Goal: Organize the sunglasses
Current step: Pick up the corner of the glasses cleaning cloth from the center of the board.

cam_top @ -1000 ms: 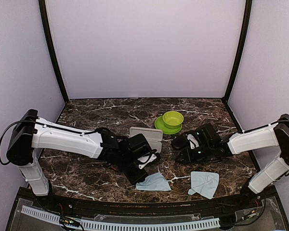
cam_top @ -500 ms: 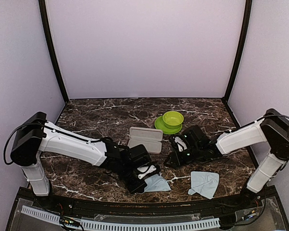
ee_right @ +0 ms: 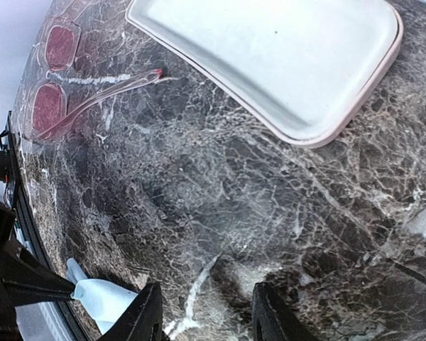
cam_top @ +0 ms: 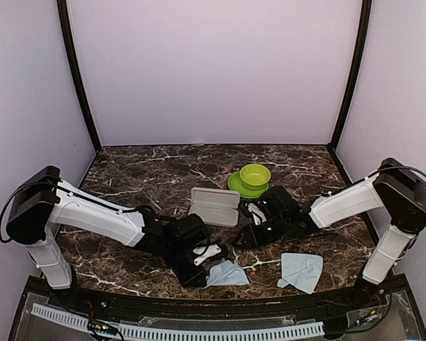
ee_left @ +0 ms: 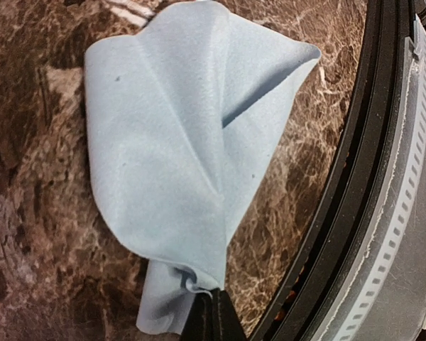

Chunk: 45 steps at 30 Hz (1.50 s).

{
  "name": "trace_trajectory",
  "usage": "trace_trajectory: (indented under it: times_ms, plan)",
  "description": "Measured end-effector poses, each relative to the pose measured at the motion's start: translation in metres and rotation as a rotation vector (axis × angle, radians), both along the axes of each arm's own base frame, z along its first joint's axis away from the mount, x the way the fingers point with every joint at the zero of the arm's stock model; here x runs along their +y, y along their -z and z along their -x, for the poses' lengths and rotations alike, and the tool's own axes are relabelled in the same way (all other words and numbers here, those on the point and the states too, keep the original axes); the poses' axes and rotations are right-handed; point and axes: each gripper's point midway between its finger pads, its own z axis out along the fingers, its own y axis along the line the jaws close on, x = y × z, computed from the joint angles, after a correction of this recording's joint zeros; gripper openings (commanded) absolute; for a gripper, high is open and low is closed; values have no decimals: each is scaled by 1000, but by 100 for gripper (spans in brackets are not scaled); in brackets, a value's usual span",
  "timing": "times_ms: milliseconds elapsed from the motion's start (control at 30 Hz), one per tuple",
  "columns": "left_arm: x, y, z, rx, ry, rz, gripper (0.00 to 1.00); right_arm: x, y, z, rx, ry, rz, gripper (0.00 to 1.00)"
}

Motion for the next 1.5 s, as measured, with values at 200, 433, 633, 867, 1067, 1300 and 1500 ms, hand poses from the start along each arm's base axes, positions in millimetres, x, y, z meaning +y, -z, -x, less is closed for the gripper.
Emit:
trace_trajectory:
  times_ms: [200,433,633,867,1067,1300,1500]
  plan:
    - [0,-9,-14,-14,-32,37,0,0,0,0,-5,5,5,43]
    - [-59,-75,-47,-138,-13,213,0,-23,-22,-14,-71,88,34,43]
    - [-104,-118,-62,-191,28,342,0,-63,-63,-42,-171,231,3,43]
    - [-60,-52,-45,-120,20,165,0,-83,-52,-36,-151,262,36,44]
    - [-20,-8,-30,-62,-2,17,0,-78,-33,-25,-92,216,40,44]
    - [-23,-10,-38,-73,-45,30,0,-60,-29,-5,-79,118,24,45]
    - [-33,-22,-51,-51,-86,87,0,-57,-30,3,-82,91,13,45]
